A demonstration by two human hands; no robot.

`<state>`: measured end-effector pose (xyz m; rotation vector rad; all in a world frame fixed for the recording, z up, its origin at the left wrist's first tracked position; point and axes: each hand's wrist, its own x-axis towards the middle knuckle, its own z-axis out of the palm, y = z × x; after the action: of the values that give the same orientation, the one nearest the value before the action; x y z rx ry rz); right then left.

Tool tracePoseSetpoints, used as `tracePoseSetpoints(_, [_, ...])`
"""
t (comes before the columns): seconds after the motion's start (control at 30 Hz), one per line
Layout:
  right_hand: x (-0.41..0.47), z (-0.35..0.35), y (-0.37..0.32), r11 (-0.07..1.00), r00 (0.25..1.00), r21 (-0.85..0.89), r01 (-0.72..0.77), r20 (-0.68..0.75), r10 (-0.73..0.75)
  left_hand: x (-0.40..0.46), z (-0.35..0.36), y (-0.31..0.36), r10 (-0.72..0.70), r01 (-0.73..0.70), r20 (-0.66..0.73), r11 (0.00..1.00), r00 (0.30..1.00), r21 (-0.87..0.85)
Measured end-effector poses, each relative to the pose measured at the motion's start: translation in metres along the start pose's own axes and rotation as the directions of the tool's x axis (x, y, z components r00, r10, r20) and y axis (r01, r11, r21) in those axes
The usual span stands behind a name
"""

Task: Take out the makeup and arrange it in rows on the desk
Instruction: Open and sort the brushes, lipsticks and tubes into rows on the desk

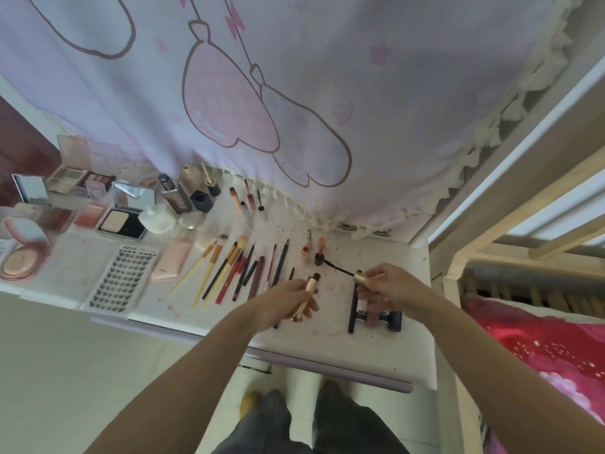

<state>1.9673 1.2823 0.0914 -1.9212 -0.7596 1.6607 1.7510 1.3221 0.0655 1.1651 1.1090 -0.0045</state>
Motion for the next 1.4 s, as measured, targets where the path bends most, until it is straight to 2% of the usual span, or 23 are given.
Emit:
tracePoseSetpoints(0.13, [-0.001, 0.022, 0.028, 0.975, 0.994, 0.213, -0.070, -0.069, 0.087, 0.025, 0.030, -0.005, 0.051, -0.002, -0.201, 0.972, 0.978, 0.233])
tracePoseSetpoints(0.23, [-0.003, 0.037, 0.040, 0.959, 0.989, 0.273, -0.078, -0.096, 0.108, 0.041, 0.044, -0.009, 0.119, 0.013, -0.363, 0.940, 0.924, 0.342])
tracePoseSetpoints(0.3, [-0.003, 0.047, 0.040, 0.974, 0.988, 0.218, -0.065, -0.126, 0.094, 0.046, 0.048, -0.007, 0.209, 0.034, -0.416, 0.862, 0.885, 0.506])
tracePoseSetpoints(0.33, [-0.003, 0.052, 0.039, 0.987, 0.985, 0.147, -0.058, -0.150, 0.080, 0.048, 0.049, -0.006, 0.274, 0.057, -0.429, 0.786, 0.861, 0.616])
tracePoseSetpoints(0.43, [0.002, 0.066, 0.036, 0.980, 0.973, -0.193, -0.045, -0.229, 0.000, 0.053, 0.044, -0.008, 0.411, 0.138, -0.424, 0.566, 0.807, 0.812])
tracePoseSetpoints(0.5, [0.007, 0.075, 0.037, 0.896, 0.964, -0.443, -0.042, -0.252, -0.080, 0.054, 0.037, -0.013, 0.419, 0.165, -0.417, 0.519, 0.807, 0.839])
tracePoseSetpoints(0.57, [0.013, 0.085, 0.038, 0.824, 0.960, -0.565, -0.045, -0.252, -0.120, 0.055, 0.029, -0.018, 0.418, 0.180, -0.414, 0.494, 0.808, 0.851])
tracePoseSetpoints(0.67, [0.019, 0.101, 0.041, 0.820, 0.961, -0.570, -0.048, -0.251, -0.118, 0.053, 0.022, -0.021, 0.414, 0.191, -0.434, 0.510, 0.800, 0.839])
tracePoseSetpoints(0.83, [0.027, 0.116, 0.047, 0.755, 0.952, -0.654, -0.041, -0.256, -0.170, 0.049, 0.015, -0.025, 0.431, 0.192, -0.464, 0.538, 0.774, 0.821])
tracePoseSetpoints(0.97, [0.031, 0.120, 0.045, 0.665, 0.950, -0.747, -0.006, -0.212, -0.230, 0.048, 0.013, -0.028, 0.444, 0.183, -0.457, 0.533, 0.770, 0.826])
tracePoseSetpoints(1.1, [0.030, 0.115, 0.043, 0.642, 0.956, -0.766, 0.022, -0.173, -0.239, 0.048, 0.013, -0.026, 0.431, 0.176, -0.445, 0.534, 0.785, 0.827])
tracePoseSetpoints(1.2, [0.028, 0.089, 0.031, 0.599, 0.932, -0.800, 0.041, -0.186, -0.312, 0.046, 0.015, -0.020, 0.460, 0.168, -0.456, 0.541, 0.762, 0.824])
tracePoseSetpoints(1.3, [0.039, 0.041, 0.014, 0.558, 0.894, -0.830, -0.009, -0.257, -0.368, 0.043, 0.030, -0.010, 0.539, 0.056, -0.395, 0.539, 0.744, 0.840])
tracePoseSetpoints(1.4, [0.058, 0.007, 0.002, 0.506, 0.898, -0.857, -0.094, -0.293, -0.329, 0.047, 0.059, 0.000, 0.595, -0.079, -0.225, 0.440, 0.772, 0.894])
